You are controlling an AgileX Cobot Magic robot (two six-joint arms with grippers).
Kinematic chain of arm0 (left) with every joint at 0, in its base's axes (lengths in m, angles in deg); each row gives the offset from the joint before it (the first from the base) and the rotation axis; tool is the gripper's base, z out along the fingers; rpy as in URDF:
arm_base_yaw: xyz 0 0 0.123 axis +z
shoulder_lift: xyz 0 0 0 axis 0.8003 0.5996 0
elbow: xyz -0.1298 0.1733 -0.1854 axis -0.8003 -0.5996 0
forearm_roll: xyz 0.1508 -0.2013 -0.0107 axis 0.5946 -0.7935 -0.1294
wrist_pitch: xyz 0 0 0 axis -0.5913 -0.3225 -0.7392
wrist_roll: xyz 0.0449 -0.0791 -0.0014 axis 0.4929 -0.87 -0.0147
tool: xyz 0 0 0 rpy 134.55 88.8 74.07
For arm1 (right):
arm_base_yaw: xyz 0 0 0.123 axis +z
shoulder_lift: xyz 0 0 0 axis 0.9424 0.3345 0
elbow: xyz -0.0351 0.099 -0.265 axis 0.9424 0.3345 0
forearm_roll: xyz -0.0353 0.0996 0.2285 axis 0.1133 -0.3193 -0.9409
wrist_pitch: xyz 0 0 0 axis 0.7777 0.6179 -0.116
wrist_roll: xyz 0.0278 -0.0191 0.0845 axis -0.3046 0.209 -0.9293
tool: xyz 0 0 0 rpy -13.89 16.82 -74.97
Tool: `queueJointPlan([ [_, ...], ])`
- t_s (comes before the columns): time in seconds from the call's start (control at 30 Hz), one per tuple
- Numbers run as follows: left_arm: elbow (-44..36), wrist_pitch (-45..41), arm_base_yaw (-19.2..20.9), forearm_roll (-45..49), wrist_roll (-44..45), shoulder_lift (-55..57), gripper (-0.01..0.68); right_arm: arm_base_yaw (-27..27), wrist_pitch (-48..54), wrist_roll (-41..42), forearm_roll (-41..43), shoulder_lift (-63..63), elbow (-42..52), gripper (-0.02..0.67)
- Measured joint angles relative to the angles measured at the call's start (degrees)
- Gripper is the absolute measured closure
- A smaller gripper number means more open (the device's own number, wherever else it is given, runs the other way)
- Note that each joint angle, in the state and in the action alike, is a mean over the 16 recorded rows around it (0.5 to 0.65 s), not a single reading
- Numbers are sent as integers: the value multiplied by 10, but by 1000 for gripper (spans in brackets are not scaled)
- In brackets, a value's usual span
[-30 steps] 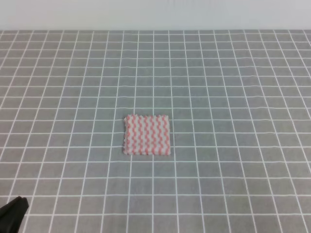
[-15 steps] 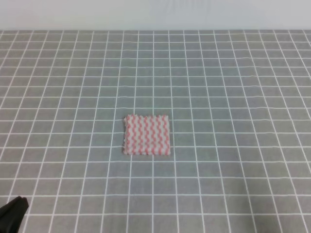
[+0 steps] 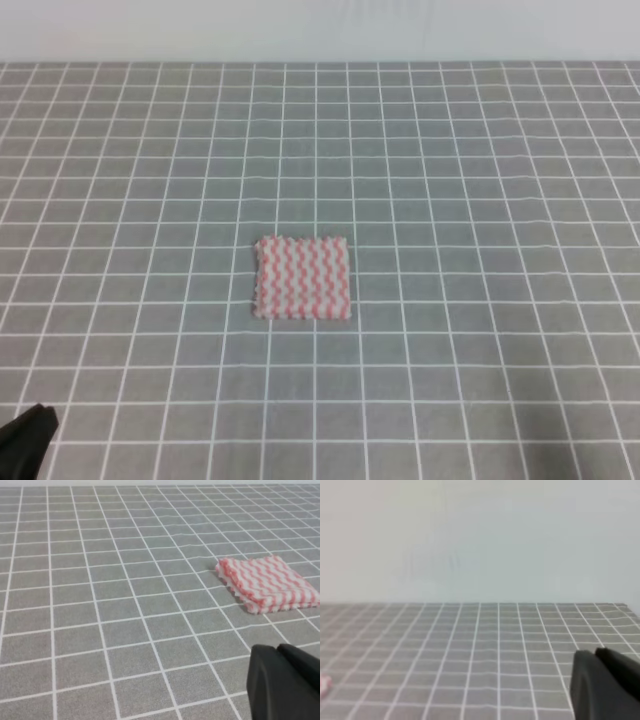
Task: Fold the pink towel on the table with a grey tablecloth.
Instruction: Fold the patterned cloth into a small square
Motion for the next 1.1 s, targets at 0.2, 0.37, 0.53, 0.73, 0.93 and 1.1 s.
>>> queueJointPlan([
  [0.2,0,1,0,0,0,0,677,0,53,-2,21,-2,2,664],
  [0.37,0,1,0,0,0,0,677,0,96,-4,18,-2,2,664],
  [0.53,1,1,0,-1,0,-1,677,0,123,-4,12,-3,5,664],
  [0.73,1,0,0,-1,0,0,677,1,126,-3,9,-4,6,664],
  [0.93,1,-1,-1,-1,0,-1,677,1,126,-3,9,-4,6,664],
  [1.1,1,-2,-7,0,0,0,677,1,126,-2,9,-4,6,664],
])
